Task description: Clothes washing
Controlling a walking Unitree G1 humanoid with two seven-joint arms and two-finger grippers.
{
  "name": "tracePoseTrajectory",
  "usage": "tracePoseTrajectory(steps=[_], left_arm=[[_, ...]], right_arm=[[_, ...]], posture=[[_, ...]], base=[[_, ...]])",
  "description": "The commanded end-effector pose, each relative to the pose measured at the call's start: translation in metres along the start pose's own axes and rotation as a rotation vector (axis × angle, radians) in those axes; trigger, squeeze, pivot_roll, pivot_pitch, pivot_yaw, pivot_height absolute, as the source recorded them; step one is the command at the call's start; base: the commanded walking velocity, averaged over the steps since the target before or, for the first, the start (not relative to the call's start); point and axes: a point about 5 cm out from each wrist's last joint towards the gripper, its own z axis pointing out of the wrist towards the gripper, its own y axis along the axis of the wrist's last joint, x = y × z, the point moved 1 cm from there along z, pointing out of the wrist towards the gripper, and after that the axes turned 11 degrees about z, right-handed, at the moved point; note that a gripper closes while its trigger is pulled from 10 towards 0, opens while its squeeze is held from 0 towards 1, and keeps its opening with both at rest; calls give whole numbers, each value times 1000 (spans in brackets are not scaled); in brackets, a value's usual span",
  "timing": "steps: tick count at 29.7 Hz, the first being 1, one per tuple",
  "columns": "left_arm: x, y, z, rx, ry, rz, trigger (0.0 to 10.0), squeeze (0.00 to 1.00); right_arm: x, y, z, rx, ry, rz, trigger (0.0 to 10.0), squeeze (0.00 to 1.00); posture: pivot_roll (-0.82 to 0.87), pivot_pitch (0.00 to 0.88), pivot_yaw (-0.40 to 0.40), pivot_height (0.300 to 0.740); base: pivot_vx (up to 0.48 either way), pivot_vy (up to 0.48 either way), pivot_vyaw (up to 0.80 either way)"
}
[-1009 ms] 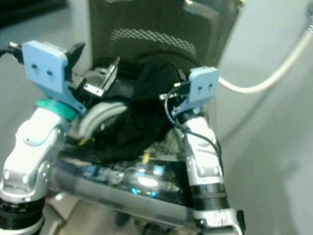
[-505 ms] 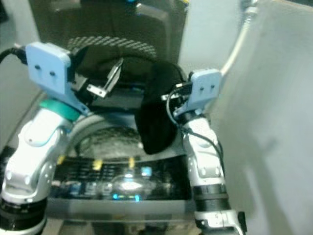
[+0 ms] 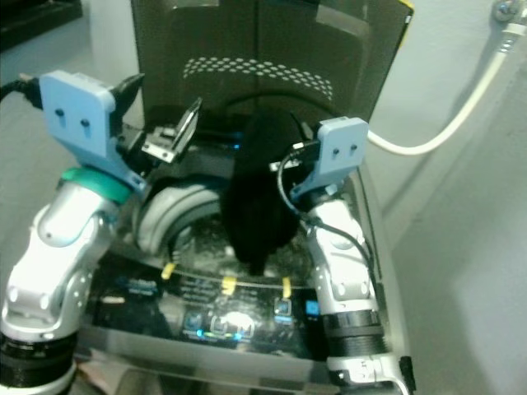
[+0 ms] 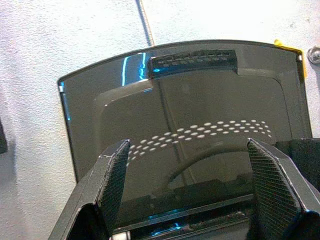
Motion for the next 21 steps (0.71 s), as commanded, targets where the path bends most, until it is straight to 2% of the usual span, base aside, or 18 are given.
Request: tracePoseTrajectory(steps=[1,4,6,7,9,10,11,12,14,16,17,18,20,21], left_arm=[[-5,-2,-1,8,-22,13,10000,0],[-6,-2,-1,6,-30,19,10000,0],[-6,3,2,-39,-76,44,10000,0],[-6,3,2,-39,-76,44,10000,0],[-10,8,5,-71,-128,68,10000,0],[-19,9,1,-86,-227,62,10000,0],[-19,9,1,-86,-227,62,10000,0],[-24,10,-5,-88,-318,13,10000,0],[-24,10,-5,-88,-318,13,10000,0],[-20,9,-19,-66,-428,-62,10000,0],[-20,9,-19,-66,-428,-62,10000,0],[-6,3,-35,-1,-459,-81,10000,0],[-6,3,-35,-1,-459,-81,10000,0],[-3,0,-39,23,-468,-75,10000,0]], right_arm=[[0,5,1,-21,5,-21,10000,0],[0,5,1,-23,9,-25,10000,0],[11,16,9,-57,88,-10,10000,0],[11,16,9,-57,88,-10,10000,0],[21,27,16,-93,156,2,10000,0],[27,41,25,-145,189,16,10000,0],[27,41,25,-145,189,16,10000,0],[30,59,35,-206,211,24,10000,0],[30,59,35,-206,211,24,10000,0],[34,84,49,-284,248,13,10000,0],[34,84,49,-284,248,13,10000,0],[35,86,52,-277,269,-18,10000,0],[35,86,52,-277,269,-18,10000,0],[34,84,52,-266,274,-28,10000,0]], posture=[[116,0,-9,740],[116,0,-9,740],[116,5,-7,740],[116,5,-7,740],[116,5,-7,740],[111,6,-4,740],[111,6,-4,740],[106,9,-3,740],[106,9,-3,740],[107,17,-5,740],[107,17,-5,740],[120,23,-9,740],[120,23,-9,740],[122,25,-9,740]], base=[[0,0,0],[0,0,0],[0,0,0],[0,0,0],[0,0,0],[0,0,0],[0,0,0],[0,0,0],[0,0,0],[0,0,0],[0,0,0],[0,0,0],[0,0,0],[0,0,0]])
